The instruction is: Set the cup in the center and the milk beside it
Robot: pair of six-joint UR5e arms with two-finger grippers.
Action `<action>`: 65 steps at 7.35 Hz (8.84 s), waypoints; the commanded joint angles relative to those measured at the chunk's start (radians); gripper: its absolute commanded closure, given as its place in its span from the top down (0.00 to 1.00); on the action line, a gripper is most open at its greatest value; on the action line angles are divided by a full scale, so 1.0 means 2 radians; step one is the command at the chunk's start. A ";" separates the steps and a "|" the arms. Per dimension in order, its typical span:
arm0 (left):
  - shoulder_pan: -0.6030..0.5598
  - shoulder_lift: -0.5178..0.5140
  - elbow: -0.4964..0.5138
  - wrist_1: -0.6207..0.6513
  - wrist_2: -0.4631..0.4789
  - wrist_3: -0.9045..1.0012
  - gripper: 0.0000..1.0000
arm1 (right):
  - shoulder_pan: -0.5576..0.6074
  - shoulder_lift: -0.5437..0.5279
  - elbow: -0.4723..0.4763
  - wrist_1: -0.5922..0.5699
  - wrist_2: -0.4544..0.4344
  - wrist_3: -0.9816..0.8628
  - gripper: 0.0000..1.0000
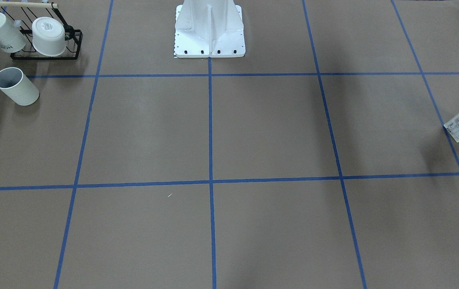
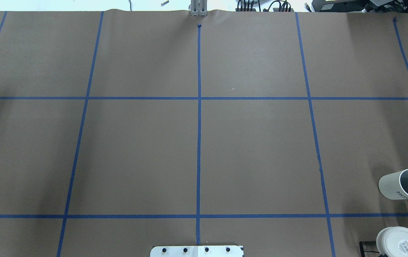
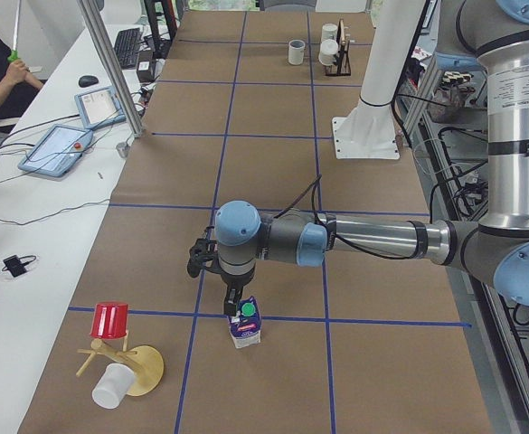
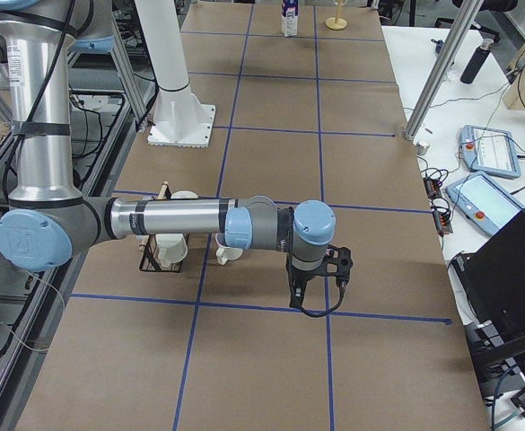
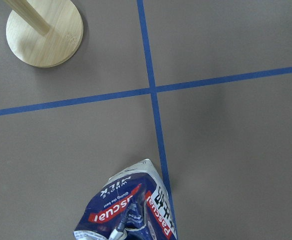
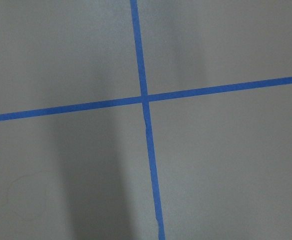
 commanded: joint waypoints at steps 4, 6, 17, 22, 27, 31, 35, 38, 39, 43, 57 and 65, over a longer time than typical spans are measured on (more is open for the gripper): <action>0.000 -0.002 -0.002 0.000 -0.003 -0.005 0.98 | -0.004 0.004 0.055 0.006 0.002 0.004 1.00; 0.001 -0.003 -0.003 0.000 -0.003 -0.006 0.98 | -0.035 -0.004 0.049 0.053 0.132 0.000 1.00; 0.001 -0.008 0.000 0.000 -0.003 -0.007 0.98 | -0.239 -0.145 0.039 0.338 0.117 0.000 0.98; 0.002 -0.008 0.004 0.000 -0.004 -0.007 0.98 | -0.247 -0.159 0.034 0.347 0.092 -0.017 0.00; 0.002 -0.010 0.001 0.000 -0.004 -0.007 0.98 | -0.176 -0.081 0.039 0.265 0.123 0.047 0.00; 0.003 -0.014 0.004 0.000 -0.004 -0.007 0.98 | -0.163 0.202 0.035 -0.021 0.101 0.146 0.00; 0.003 -0.024 -0.005 -0.022 -0.004 -0.005 0.98 | -0.306 0.352 0.000 -0.025 -0.038 0.376 0.00; 0.001 -0.030 0.011 -0.068 -0.001 -0.005 0.98 | -0.388 0.394 -0.098 0.108 -0.134 0.467 0.00; 0.000 -0.029 0.013 -0.068 0.000 -0.004 0.98 | -0.408 0.411 -0.120 0.130 -0.170 0.471 0.00; -0.020 -0.026 0.018 -0.083 -0.001 -0.007 0.98 | -0.450 0.442 -0.162 0.129 -0.183 0.466 0.00; -0.048 0.008 0.020 -0.057 -0.005 -0.176 0.98 | -0.334 0.323 -0.056 0.127 -0.087 0.428 1.00; 0.009 0.008 0.077 -0.130 -0.012 -0.199 0.98 | -0.335 0.320 -0.051 0.126 -0.088 0.430 1.00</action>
